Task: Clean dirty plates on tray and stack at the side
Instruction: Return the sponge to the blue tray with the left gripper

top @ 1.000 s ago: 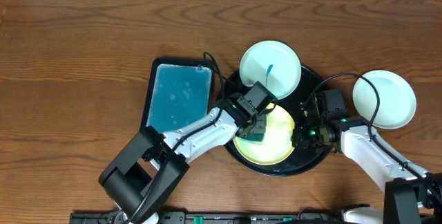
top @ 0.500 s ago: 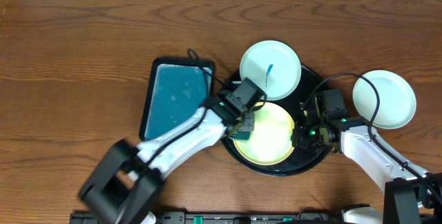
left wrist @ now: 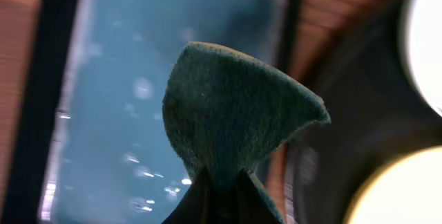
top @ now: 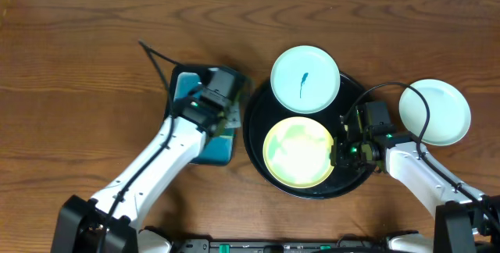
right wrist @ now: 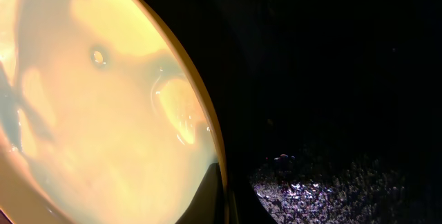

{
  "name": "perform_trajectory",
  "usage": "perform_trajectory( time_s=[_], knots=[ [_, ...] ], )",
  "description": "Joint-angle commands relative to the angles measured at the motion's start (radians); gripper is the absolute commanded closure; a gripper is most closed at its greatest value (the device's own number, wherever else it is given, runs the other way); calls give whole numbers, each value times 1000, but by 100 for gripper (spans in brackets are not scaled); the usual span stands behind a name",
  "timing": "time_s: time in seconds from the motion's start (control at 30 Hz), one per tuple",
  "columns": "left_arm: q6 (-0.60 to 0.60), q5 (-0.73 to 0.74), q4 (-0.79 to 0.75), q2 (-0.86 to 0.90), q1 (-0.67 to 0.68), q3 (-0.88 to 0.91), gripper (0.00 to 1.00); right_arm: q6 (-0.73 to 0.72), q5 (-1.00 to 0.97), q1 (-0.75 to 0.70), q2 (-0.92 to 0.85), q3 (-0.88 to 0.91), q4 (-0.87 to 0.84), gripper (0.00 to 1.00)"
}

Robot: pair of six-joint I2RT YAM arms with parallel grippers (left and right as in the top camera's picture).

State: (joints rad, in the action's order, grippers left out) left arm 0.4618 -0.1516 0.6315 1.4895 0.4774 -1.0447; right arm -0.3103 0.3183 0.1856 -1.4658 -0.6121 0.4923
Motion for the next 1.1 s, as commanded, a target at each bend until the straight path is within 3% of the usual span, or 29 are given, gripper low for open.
perform_trajectory(
  time_s=[0.0, 0.3, 0.7, 0.9, 1.07],
  knots=[
    [-51, -28, 5, 12, -76, 10, 93, 8, -60, 6, -14, 18, 13, 99],
    [-50, -21, -19, 118, -116, 35, 93, 8, -60, 6, -14, 18, 13, 99],
    [-50, -22, -118, 383, -117, 39, 93, 8, -60, 6, -14, 18, 13, 99],
    [-55, -22, -114, 392, -117, 39, 93, 8, -60, 6, -14, 18, 13, 98],
    [-134, -21, -97, 350, -117, 36, 93, 8, -60, 6, -14, 18, 12, 99]
  ],
)
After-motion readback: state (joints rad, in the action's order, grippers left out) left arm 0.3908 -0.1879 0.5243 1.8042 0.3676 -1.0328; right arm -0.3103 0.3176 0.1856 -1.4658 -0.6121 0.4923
